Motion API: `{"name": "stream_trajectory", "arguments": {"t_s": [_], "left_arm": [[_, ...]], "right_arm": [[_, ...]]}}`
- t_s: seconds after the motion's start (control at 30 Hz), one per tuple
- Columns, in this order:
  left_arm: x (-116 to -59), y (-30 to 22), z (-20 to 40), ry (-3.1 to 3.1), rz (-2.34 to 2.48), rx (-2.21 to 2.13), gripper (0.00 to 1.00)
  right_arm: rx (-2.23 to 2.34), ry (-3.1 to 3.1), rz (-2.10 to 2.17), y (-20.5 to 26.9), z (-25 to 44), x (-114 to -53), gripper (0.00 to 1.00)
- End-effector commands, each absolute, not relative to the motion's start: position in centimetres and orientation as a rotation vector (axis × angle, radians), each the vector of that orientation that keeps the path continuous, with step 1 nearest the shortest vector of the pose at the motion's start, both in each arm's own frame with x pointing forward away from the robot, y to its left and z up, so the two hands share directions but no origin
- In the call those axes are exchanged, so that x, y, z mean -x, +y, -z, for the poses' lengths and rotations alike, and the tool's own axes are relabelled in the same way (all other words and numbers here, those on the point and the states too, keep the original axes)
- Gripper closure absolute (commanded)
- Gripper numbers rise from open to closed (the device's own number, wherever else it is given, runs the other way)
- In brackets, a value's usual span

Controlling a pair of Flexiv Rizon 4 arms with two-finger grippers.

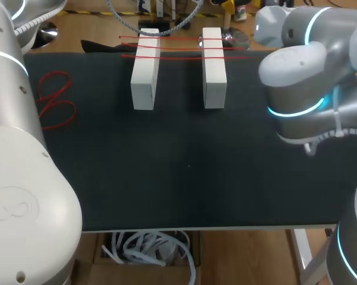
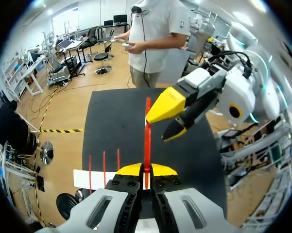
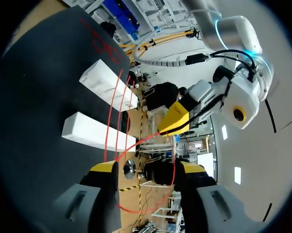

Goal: Grab the tape and strap the tape.

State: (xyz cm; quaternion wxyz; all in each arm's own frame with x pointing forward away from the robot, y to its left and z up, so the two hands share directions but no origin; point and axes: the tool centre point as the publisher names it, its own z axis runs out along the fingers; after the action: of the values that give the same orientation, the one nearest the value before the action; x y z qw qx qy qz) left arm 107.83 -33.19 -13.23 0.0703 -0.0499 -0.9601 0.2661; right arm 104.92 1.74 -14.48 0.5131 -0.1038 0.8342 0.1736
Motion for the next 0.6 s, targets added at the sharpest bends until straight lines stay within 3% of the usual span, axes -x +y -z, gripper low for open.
{"name": "stream_trajectory", "arguments": {"t_s": [0.03, 0.47, 0.53, 0.6], "left_arm": [[-107.8, -33.2, 13.1, -2.889, -0.795, 0.150, 1.00], [-107.8, -33.2, 13.1, -2.889, -0.795, 0.150, 1.00], [-107.8, -33.2, 13.1, -2.889, -0.795, 0.150, 1.00], [-107.8, -33.2, 13.1, -2.889, -0.795, 0.150, 1.00]], "right_arm": [[0.281, 2.073, -0.470, -2.0, 14.0, -103.6, 0.54], [0.234, 2.101, -0.421, -9.7, 15.5, -106.7, 0.50], [0.235, 2.088, -0.420, -10.0, 15.6, -107.4, 0.40], [0.256, 2.088, -0.449, -9.9, 15.7, -108.0, 0.00]]}}
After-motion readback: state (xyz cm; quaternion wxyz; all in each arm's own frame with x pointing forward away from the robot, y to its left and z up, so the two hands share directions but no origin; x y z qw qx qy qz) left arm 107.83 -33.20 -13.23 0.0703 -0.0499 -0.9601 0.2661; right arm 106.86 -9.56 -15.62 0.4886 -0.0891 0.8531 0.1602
